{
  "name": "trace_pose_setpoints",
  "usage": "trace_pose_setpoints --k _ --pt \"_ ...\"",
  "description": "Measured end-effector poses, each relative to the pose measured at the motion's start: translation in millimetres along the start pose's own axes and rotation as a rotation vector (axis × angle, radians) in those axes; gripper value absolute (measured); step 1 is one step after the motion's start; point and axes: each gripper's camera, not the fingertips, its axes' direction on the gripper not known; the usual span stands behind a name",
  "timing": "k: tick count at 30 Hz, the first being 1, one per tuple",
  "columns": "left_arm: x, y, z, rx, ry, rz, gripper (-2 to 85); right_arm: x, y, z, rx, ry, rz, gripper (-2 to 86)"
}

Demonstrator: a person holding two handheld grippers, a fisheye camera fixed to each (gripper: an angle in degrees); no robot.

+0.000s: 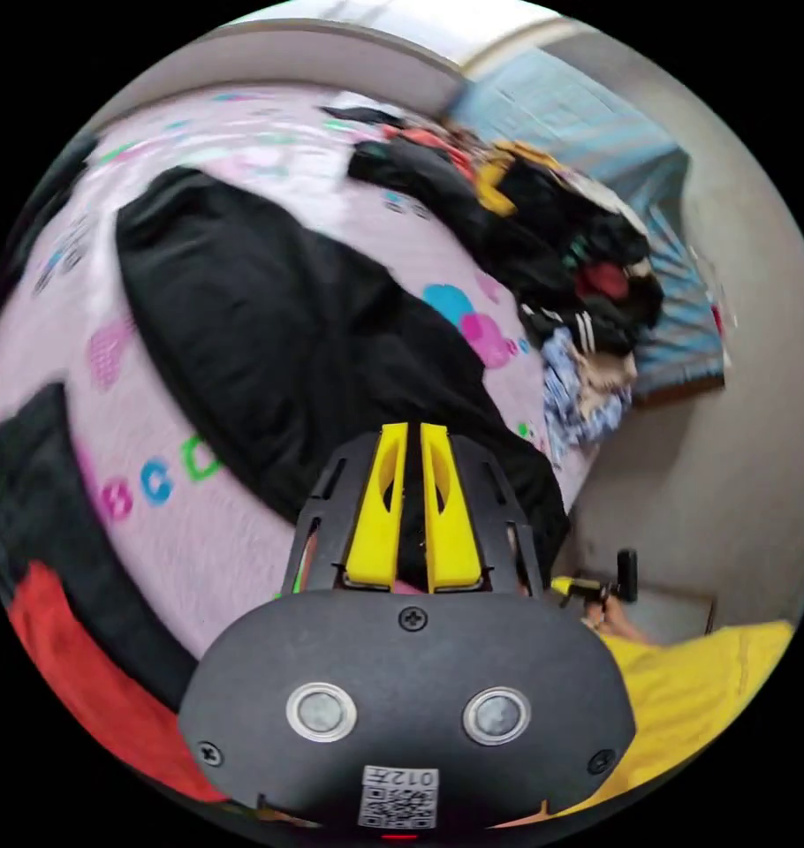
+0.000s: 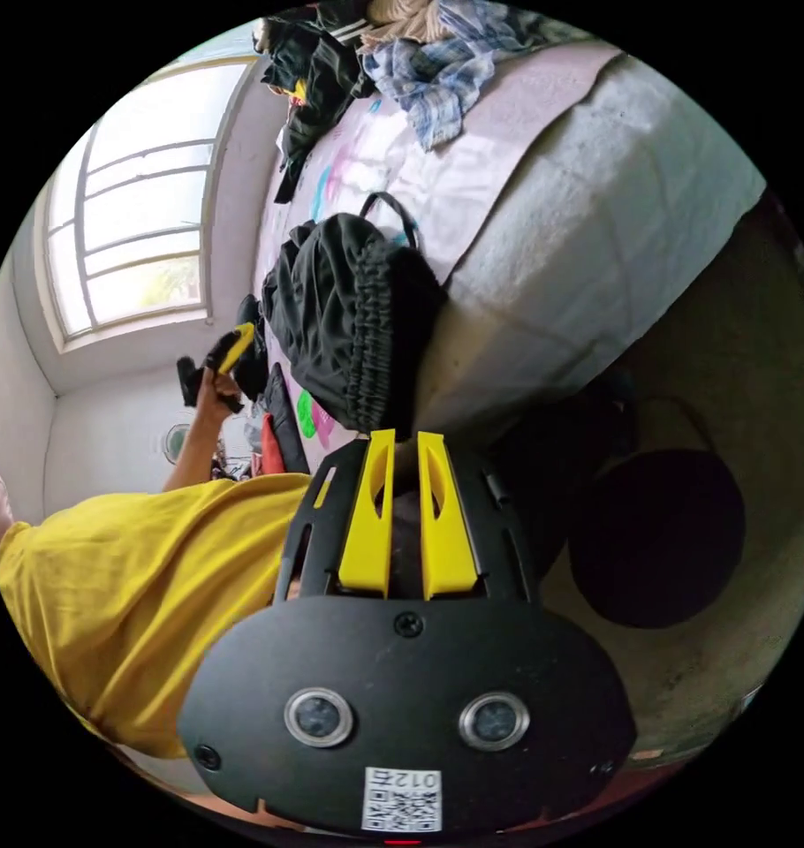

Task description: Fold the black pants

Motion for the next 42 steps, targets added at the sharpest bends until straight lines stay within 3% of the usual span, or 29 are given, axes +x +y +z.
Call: trace_pose_setpoints --k 7,15,23,28,33,37,39,42 --pt "176 -155 131 -0.349 -0.292 0.585 6.0 -47 -62 -33 0.053 0.147 -0.196 6.3" --pt "243 -182 240 -0.753 -0.508 0.850 1.6 -116 -111 2 0.016 0.309 -0.444 6.9" --pt "245 -136 186 -0.434 -0.405 0.736 -0.1 -175 -191 35 0.016 0.220 -0.563 6.3" --pt "232 -112 173 -0.287 -0.363 0.660 -0.2 -215 -272 71 -0.034 0.139 -0.527 7.2" --pt "232 -114 171 -0.206 -0.315 0.610 -0.2 -253 -337 113 -0.118 0.166 -0.409 8.9" --pt "244 -124 175 -0.184 -0.278 0.649 -0.1 -272 -364 154 -0.243 0.360 -0.368 5.2" --pt "247 -131 179 -0.197 -0.305 0.660 0.0 -274 -372 156 -0.228 0.447 -0.386 2.9" --pt "239 -147 183 -0.204 -0.316 0.640 0.0 -264 -392 141 -0.192 0.411 -0.340 1.6"
